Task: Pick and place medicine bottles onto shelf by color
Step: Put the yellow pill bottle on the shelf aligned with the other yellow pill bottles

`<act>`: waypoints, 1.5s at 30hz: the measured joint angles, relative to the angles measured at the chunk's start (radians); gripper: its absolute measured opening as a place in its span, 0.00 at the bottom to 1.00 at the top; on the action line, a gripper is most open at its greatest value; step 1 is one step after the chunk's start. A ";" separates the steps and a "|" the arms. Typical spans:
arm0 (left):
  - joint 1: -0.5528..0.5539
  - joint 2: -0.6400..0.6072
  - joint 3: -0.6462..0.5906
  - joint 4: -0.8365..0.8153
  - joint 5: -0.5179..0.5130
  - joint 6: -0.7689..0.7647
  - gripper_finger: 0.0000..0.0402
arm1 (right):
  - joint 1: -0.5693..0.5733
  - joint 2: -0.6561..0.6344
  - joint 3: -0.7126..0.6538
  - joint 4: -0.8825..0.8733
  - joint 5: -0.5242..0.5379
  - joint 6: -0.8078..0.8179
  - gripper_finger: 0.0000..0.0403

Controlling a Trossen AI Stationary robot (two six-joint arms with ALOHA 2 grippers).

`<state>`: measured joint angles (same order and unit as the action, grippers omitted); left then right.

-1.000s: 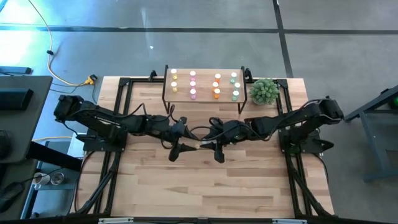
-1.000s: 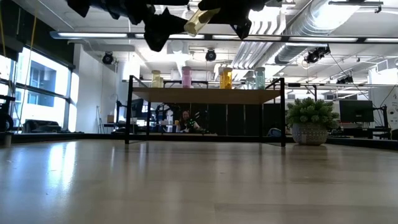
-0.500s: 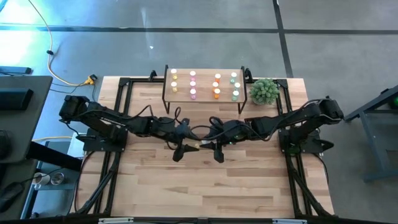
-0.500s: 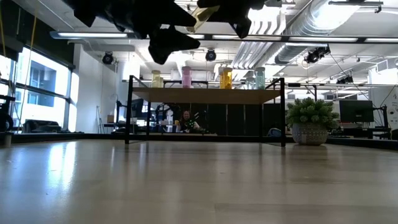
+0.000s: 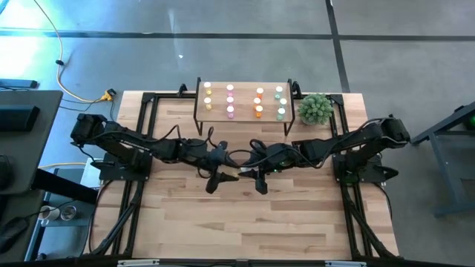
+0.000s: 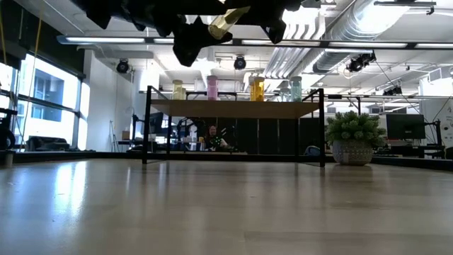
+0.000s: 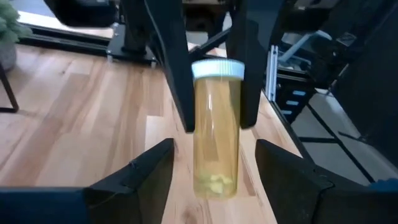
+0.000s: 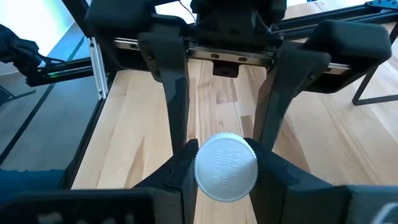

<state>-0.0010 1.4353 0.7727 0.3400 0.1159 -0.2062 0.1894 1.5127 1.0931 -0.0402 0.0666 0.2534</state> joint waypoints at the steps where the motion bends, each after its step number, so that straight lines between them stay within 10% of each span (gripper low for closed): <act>1: 0.000 0.000 0.000 0.005 -0.009 0.000 0.52 | 0.000 0.000 0.000 0.000 0.000 0.000 0.24; 21: -0.014 0.000 0.000 0.000 -0.031 -0.001 0.26 | 0.000 0.000 0.000 0.001 0.000 0.000 0.24; 37: -0.014 0.000 0.000 -0.004 -0.034 0.000 0.24 | 0.000 0.000 0.000 0.000 -0.015 -0.001 0.25; 45: -0.014 -0.001 0.000 -0.008 -0.034 0.000 0.24 | 0.000 0.000 0.000 0.000 -0.017 -0.027 0.41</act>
<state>-0.0151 1.4345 0.7723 0.3317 0.0822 -0.2058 0.1894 1.5127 1.0927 -0.0402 0.0498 0.2268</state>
